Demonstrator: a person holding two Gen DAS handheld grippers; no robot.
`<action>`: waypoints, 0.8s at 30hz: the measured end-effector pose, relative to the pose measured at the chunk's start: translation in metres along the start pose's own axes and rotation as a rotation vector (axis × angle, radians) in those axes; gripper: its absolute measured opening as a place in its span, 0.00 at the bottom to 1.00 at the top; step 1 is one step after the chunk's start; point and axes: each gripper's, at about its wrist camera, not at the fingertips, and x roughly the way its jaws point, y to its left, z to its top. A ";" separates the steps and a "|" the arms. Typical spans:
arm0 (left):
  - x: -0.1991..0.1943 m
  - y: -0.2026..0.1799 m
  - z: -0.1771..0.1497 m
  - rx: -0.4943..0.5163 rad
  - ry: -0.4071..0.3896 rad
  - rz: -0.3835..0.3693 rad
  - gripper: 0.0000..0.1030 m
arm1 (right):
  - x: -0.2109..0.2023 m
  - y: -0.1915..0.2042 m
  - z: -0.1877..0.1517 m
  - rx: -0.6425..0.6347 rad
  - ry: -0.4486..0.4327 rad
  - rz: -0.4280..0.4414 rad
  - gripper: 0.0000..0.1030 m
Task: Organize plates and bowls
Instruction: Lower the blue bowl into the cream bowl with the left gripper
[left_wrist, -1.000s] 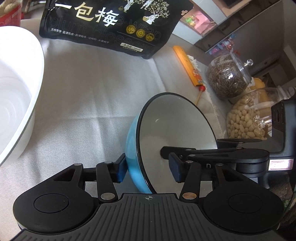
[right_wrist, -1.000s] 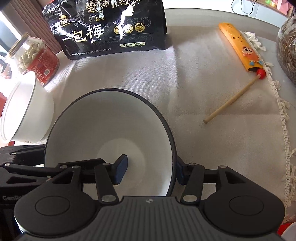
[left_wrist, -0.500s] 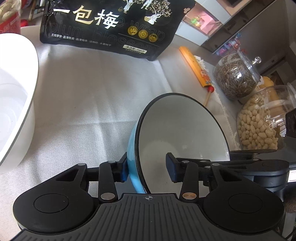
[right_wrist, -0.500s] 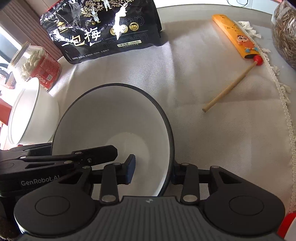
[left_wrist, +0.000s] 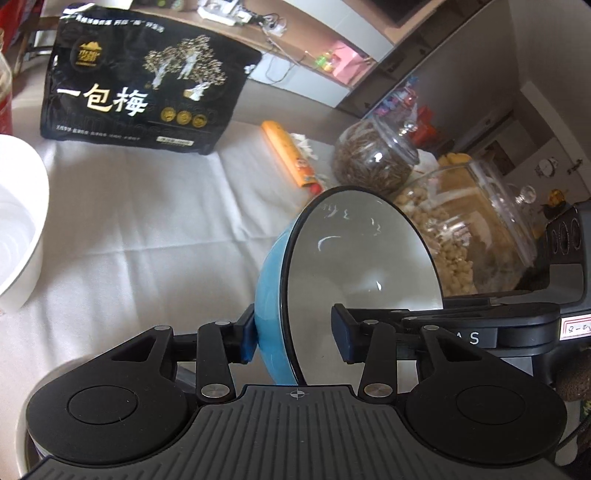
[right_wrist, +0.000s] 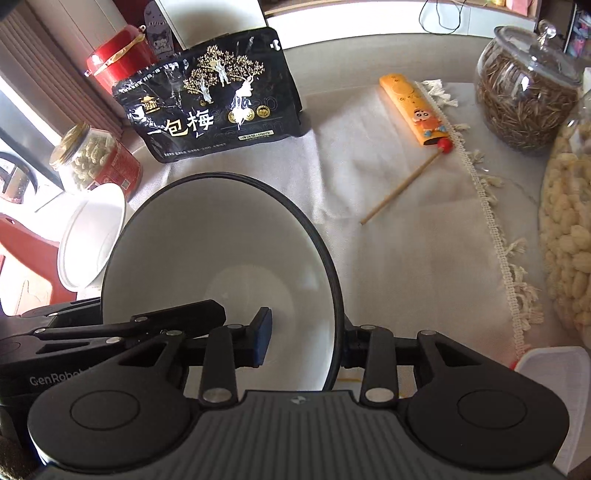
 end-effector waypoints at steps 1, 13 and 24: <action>0.001 -0.011 -0.006 0.023 0.006 -0.012 0.47 | -0.009 -0.002 -0.007 -0.007 -0.006 -0.011 0.35; 0.044 -0.045 -0.077 0.084 0.153 0.020 0.47 | -0.013 -0.056 -0.100 0.092 0.088 -0.041 0.35; 0.010 -0.033 -0.076 0.089 0.056 0.037 0.41 | -0.020 -0.057 -0.106 0.082 0.024 -0.058 0.35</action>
